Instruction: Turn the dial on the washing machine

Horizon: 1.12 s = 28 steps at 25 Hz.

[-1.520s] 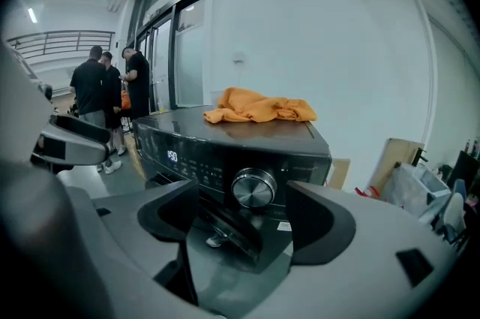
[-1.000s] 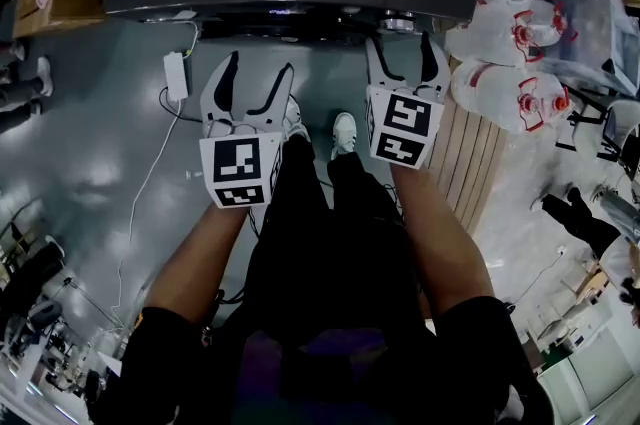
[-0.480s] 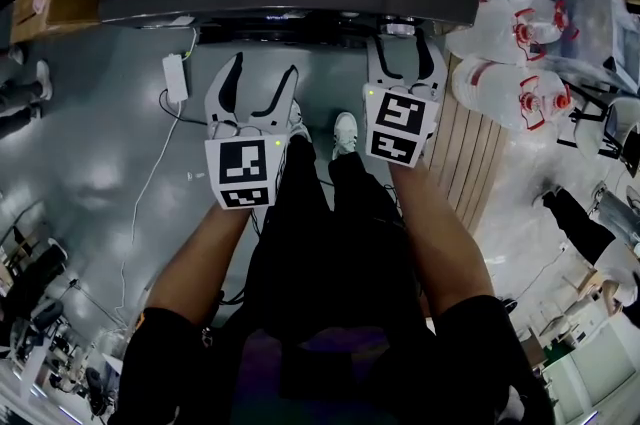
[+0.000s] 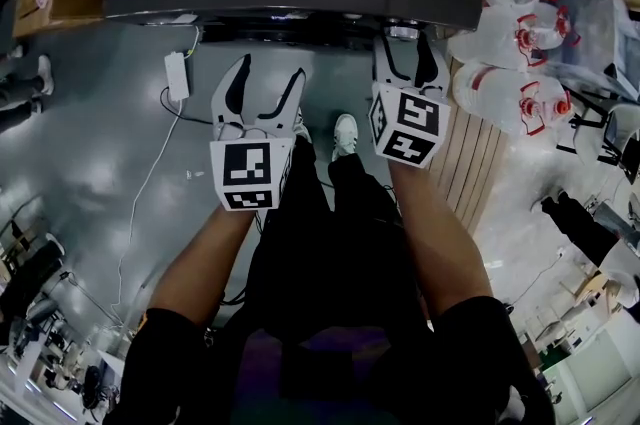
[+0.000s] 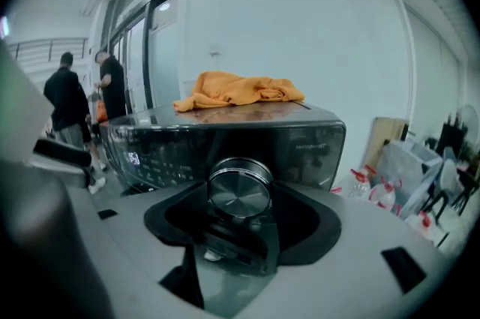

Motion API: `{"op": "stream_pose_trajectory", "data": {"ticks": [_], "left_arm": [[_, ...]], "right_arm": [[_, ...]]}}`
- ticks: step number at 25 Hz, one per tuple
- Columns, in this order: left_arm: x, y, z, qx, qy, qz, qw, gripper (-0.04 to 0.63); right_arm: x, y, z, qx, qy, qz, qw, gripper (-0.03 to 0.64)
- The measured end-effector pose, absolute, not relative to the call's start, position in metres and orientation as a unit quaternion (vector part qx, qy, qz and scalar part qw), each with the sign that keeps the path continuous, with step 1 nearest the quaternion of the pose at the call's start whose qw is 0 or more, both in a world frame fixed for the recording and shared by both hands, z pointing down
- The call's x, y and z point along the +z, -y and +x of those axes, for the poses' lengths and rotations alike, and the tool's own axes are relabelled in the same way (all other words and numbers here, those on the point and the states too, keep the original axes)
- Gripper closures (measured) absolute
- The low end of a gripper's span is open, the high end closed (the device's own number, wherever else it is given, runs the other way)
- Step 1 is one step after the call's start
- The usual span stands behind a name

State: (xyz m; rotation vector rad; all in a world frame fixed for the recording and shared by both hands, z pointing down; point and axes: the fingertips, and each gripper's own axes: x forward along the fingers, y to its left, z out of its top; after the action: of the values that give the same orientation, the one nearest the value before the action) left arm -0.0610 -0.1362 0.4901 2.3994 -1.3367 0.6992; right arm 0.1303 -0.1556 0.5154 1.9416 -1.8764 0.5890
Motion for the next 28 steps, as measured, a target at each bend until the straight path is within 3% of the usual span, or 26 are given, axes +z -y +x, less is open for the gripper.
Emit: {"op": "stream_pose_trajectory", "data": {"ticks": [5, 8, 19, 23, 28], "left_arm": [[0.484, 0.138, -0.056, 0.232, 0.465, 0.841, 0.153, 0.293], [0.481, 0.138, -0.056, 0.231, 0.465, 0.841, 0.152, 0.293], [0.477, 0.139, -0.058, 0.240, 0.469, 0.839, 0.138, 0.293], [0.476, 0.138, -0.061, 0.241, 0.471, 0.837, 0.139, 0.293], [0.476, 0.138, -0.063, 0.239, 0.470, 0.838, 0.139, 0.293]], "right_arm": [[0.514, 0.154, 0.135, 0.308, 0.668, 0.675, 0.060, 0.334], [0.514, 0.154, 0.136, 0.320, 0.673, 0.666, 0.044, 0.334], [0.507, 0.151, 0.123, 0.111, 0.663, 0.679, 0.295, 0.321], [0.506, 0.153, 0.124, 0.108, 0.656, 0.683, 0.302, 0.337], [0.508, 0.153, 0.126, 0.154, 0.660, 0.692, 0.251, 0.339]]}}
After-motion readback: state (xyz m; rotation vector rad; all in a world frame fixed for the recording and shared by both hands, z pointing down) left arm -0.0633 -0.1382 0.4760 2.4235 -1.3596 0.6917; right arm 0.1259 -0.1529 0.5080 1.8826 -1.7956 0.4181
